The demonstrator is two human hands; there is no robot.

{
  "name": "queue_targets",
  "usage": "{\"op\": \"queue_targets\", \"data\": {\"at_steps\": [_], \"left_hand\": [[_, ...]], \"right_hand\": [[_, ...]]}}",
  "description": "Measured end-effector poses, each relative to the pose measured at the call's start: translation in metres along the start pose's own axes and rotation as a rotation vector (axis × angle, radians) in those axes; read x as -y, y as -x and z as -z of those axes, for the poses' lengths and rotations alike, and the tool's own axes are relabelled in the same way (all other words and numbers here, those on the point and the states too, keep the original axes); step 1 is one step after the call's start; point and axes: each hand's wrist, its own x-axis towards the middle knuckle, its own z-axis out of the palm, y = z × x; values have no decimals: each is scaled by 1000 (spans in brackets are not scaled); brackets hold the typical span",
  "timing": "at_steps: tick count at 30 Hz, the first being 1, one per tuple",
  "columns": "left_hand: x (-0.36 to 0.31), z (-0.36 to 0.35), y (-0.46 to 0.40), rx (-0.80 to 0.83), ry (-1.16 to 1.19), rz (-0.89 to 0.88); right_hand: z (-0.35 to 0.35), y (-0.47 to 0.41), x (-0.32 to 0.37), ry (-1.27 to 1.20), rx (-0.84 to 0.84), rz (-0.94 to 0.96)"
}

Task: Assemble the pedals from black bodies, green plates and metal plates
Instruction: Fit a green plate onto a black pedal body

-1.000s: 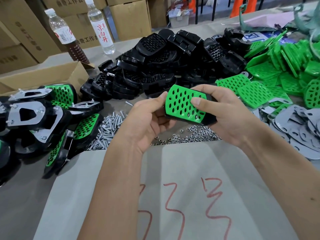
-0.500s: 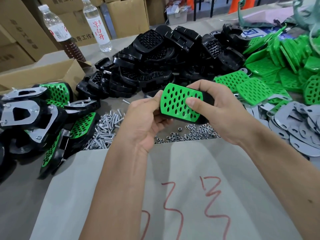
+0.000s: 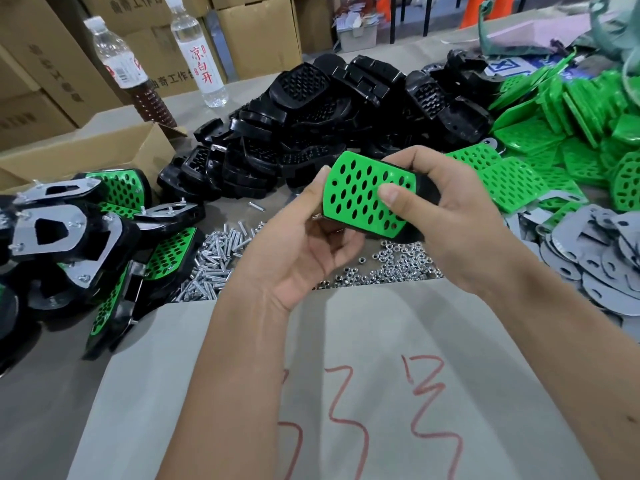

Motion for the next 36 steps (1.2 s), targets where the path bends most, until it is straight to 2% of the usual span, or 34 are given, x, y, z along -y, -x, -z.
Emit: {"op": "queue_targets", "data": {"at_steps": [8, 16, 26, 32, 36], "left_hand": [[-1, 16, 0, 185, -15, -20], [-4, 11, 4, 241, -70, -30], [-4, 0, 9, 174, -119, -23], [1, -11, 9, 119, 37, 31], [-1, -18, 12, 25, 146, 57]], "right_hand": [[0, -1, -3, -152, -31, -89], [1, 0, -2, -199, -36, -151], [5, 1, 2, -250, 96, -190], [8, 1, 9, -299, 179, -205], [7, 1, 12, -326, 227, -193]]}}
